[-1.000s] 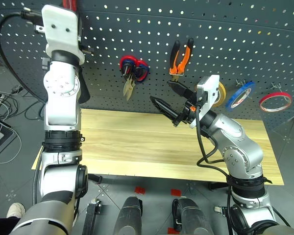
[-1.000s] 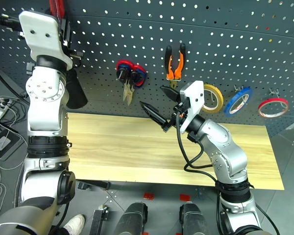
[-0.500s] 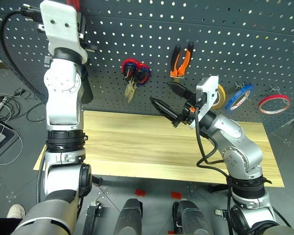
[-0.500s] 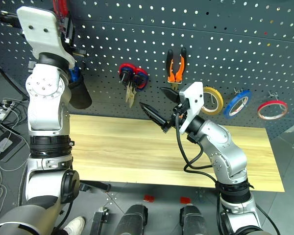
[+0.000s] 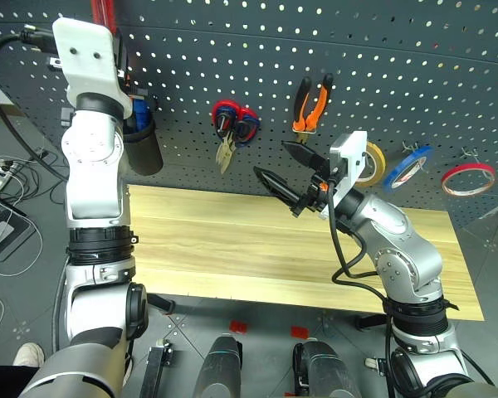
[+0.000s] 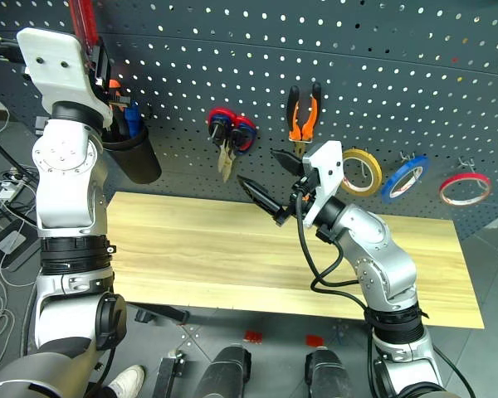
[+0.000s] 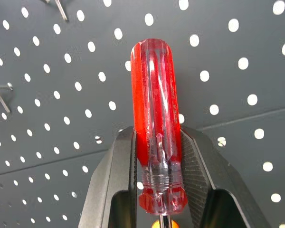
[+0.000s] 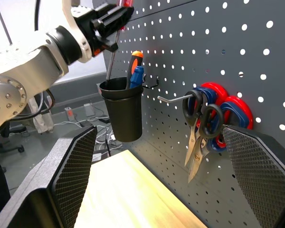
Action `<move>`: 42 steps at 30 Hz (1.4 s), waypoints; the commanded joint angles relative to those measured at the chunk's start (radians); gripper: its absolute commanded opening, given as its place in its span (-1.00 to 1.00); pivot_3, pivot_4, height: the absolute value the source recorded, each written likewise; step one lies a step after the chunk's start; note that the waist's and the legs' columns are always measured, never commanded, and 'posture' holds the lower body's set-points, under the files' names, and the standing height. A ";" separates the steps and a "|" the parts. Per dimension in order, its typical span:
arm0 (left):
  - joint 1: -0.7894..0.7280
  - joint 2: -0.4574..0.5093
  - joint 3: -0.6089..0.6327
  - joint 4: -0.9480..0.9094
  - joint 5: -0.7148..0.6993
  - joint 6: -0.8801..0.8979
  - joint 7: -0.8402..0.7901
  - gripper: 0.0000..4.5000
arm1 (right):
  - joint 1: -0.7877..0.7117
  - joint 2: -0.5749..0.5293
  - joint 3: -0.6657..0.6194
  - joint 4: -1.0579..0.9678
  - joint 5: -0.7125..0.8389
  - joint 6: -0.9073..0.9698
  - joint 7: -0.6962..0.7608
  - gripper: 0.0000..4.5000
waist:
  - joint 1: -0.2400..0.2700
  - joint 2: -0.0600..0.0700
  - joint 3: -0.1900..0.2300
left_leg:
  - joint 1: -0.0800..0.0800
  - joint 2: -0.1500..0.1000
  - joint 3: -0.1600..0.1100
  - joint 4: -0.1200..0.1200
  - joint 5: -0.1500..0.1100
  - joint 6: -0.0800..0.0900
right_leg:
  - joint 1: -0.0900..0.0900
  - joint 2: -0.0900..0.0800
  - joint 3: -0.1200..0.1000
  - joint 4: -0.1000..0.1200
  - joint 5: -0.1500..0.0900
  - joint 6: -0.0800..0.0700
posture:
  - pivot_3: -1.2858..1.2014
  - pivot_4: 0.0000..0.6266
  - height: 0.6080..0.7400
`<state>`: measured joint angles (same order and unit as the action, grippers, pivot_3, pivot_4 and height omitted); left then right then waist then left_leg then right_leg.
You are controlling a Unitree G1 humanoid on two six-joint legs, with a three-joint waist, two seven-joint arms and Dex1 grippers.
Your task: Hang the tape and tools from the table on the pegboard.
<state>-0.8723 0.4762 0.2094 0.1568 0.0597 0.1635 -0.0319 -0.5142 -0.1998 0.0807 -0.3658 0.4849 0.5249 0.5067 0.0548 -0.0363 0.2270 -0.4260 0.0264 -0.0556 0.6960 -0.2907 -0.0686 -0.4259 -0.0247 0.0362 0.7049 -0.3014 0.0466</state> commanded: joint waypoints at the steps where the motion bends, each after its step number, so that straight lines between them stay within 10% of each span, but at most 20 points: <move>1: -0.031 0.011 0.002 0.003 0.003 -0.044 0.008 -0.58 | 0.003 -0.002 -0.005 -0.030 0.004 -0.014 -0.003 1.00 | -0.001 0.000 0.000 | 0.000 0.000 0.000 0.000 0.000 0.000 | 0.000 0.000 0.000 0.000 0.000 0.000 | 0.16 -0.32 1.00; 19: 0.122 -0.002 0.031 -0.078 -0.012 0.036 0.029 -0.58 | 0.008 -0.018 -0.006 -0.034 0.006 -0.003 -0.012 1.00 | -0.006 0.000 0.000 | 0.001 0.000 0.000 0.000 -0.001 0.001 | 0.000 0.001 0.001 0.001 0.000 0.000 | 0.17 -0.27 1.00; 31: 0.121 0.001 0.031 -0.090 -0.022 0.042 0.020 0.98 | 0.009 -0.025 -0.004 -0.028 -0.001 -0.009 -0.007 1.00 | -0.002 0.000 0.000 | 0.001 0.000 0.000 0.000 -0.001 0.001 | 0.000 0.001 0.001 0.000 0.000 0.000 | 0.17 -0.29 1.00; 42: 0.160 -0.021 0.034 -0.232 -0.094 0.138 -0.032 0.98 | 0.042 -0.064 -0.016 -0.071 0.016 0.006 0.008 1.00 | -0.001 0.000 0.000 | 0.001 0.000 0.000 0.000 -0.001 0.001 | 0.001 0.000 0.001 0.000 0.000 0.000 | 0.17 -0.31 1.00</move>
<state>-0.7098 0.4540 0.2351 0.0103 -0.0181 0.2890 -0.0535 -0.4783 -0.2514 0.0801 -0.3790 0.4874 0.5339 0.5043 0.0535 -0.0359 0.2273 -0.4250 0.0268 -0.0558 0.6955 -0.2913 -0.0677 -0.4251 -0.0243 0.0375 0.7044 -0.3014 0.0466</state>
